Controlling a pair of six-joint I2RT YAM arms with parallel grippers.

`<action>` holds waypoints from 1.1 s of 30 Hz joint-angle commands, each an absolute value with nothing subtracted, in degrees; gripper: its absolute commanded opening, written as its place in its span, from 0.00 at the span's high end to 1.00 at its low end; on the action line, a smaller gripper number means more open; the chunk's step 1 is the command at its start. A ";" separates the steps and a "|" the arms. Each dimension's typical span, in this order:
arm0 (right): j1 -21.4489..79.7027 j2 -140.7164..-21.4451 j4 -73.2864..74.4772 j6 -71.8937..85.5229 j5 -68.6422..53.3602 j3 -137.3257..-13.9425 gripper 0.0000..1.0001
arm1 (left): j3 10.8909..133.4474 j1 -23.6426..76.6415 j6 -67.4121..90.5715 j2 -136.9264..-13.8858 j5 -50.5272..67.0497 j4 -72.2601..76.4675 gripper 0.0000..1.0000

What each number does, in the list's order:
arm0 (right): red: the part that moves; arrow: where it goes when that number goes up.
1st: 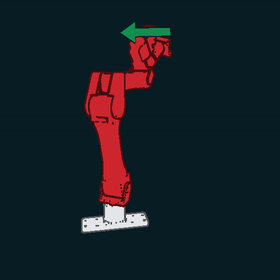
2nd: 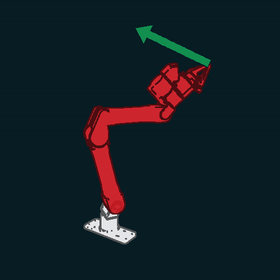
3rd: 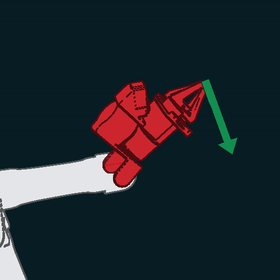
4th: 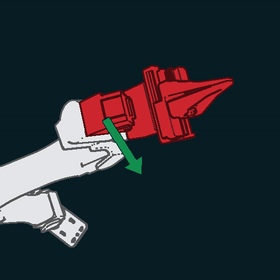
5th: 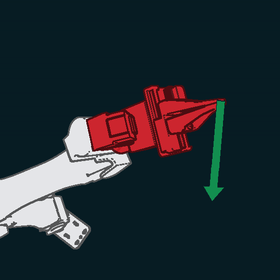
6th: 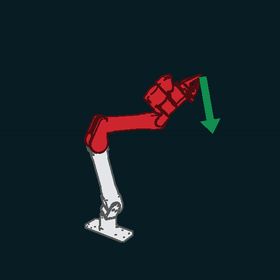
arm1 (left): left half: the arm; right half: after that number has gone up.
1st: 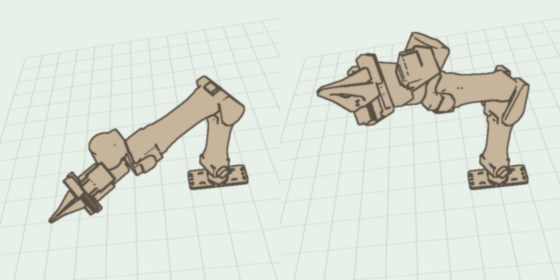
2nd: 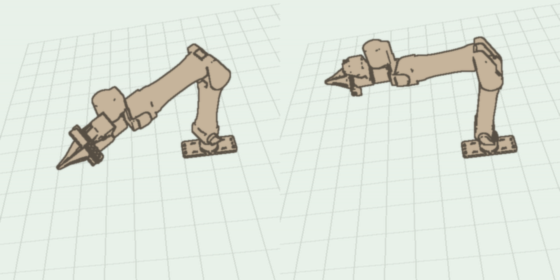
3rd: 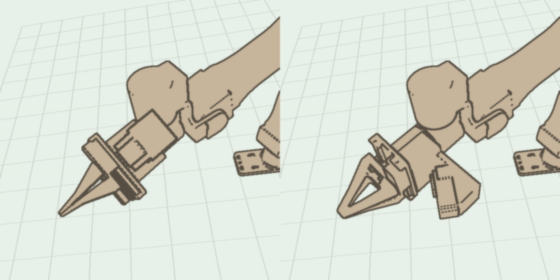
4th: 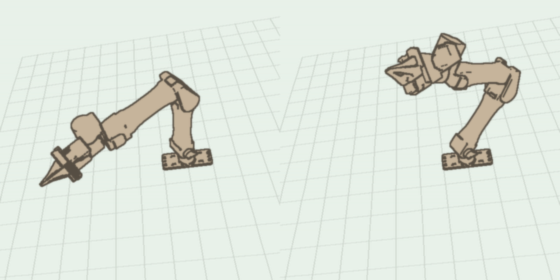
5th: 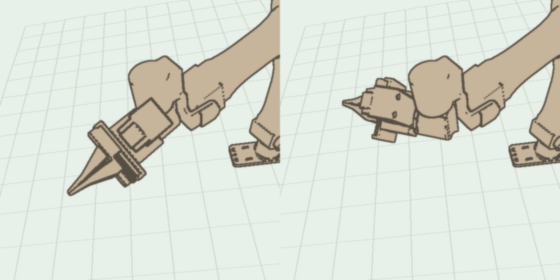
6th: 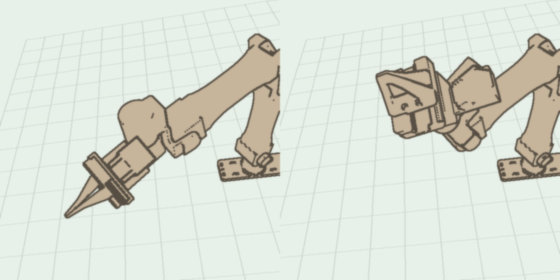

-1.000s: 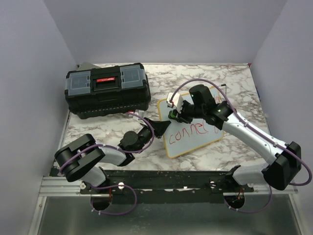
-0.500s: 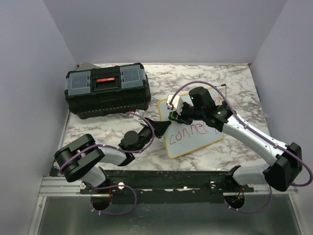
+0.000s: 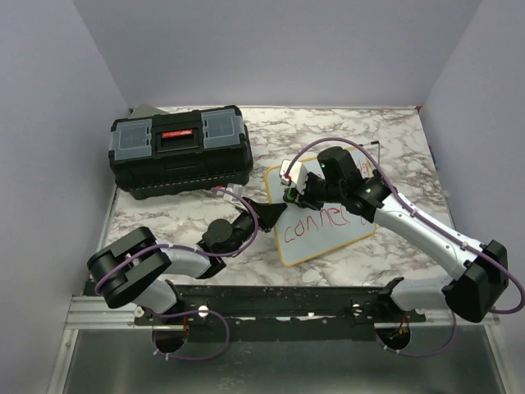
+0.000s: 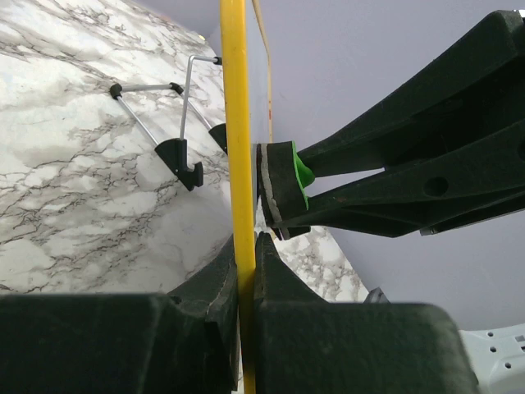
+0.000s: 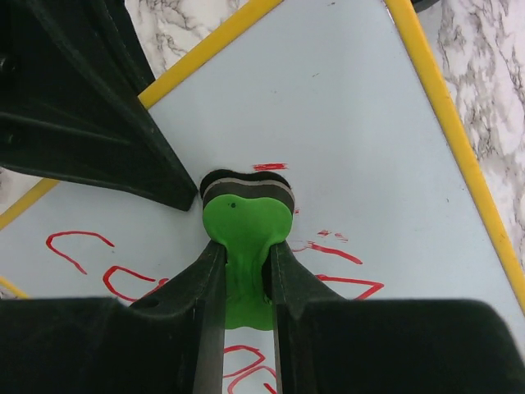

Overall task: Erase the whiteboard
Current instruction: Erase the whiteboard at the center of the board.

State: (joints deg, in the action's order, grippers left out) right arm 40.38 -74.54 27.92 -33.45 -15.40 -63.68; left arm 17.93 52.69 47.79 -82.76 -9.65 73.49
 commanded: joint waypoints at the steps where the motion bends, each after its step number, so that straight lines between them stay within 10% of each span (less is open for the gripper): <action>1: 40.87 -73.88 27.44 -32.86 -13.92 -63.32 0.99 | 17.67 53.74 41.84 -81.76 -7.67 68.53 1.00; 8: 40.73 -74.80 20.01 -26.47 -1.66 -65.16 0.99 | 18.02 53.78 41.57 -81.83 -7.38 68.42 1.00; 16: 41.10 -76.64 32.02 -33.48 -22.07 -67.04 0.99 | 17.84 53.78 41.57 -81.78 -7.30 68.65 1.00; 33: 40.59 -71.04 22.71 -33.34 0.43 -58.43 0.99 | 18.01 53.78 41.84 -82.44 -7.12 68.89 1.00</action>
